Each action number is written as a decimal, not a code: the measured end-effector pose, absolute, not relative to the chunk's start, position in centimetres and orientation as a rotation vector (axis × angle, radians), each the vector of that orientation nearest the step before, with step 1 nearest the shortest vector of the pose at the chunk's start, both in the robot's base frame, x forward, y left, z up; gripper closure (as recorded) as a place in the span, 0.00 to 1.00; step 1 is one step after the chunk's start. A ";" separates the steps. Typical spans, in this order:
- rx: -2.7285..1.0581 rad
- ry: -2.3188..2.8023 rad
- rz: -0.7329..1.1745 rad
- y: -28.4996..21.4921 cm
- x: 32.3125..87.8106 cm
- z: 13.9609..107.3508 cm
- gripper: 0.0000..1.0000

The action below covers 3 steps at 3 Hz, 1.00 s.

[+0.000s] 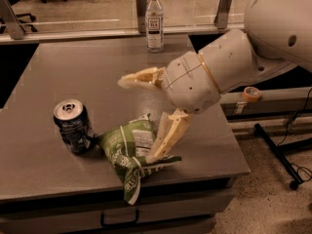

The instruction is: Move green jalapeno chip bag near pepsi can

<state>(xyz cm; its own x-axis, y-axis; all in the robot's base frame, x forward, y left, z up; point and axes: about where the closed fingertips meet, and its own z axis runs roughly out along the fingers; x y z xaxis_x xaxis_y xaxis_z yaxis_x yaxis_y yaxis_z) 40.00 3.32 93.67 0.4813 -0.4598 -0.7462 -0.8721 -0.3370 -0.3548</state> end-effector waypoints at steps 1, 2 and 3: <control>-1.938 1.158 0.677 2.7 42.1 93.6 0.00; -1.826 1.318 0.640 -1.2 45.9 93.2 0.00; -1.643 1.507 0.570 -6.4 49.6 93.1 0.00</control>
Offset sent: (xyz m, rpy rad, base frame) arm 0.1152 -0.1106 -0.0144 -0.0126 0.1320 -0.4193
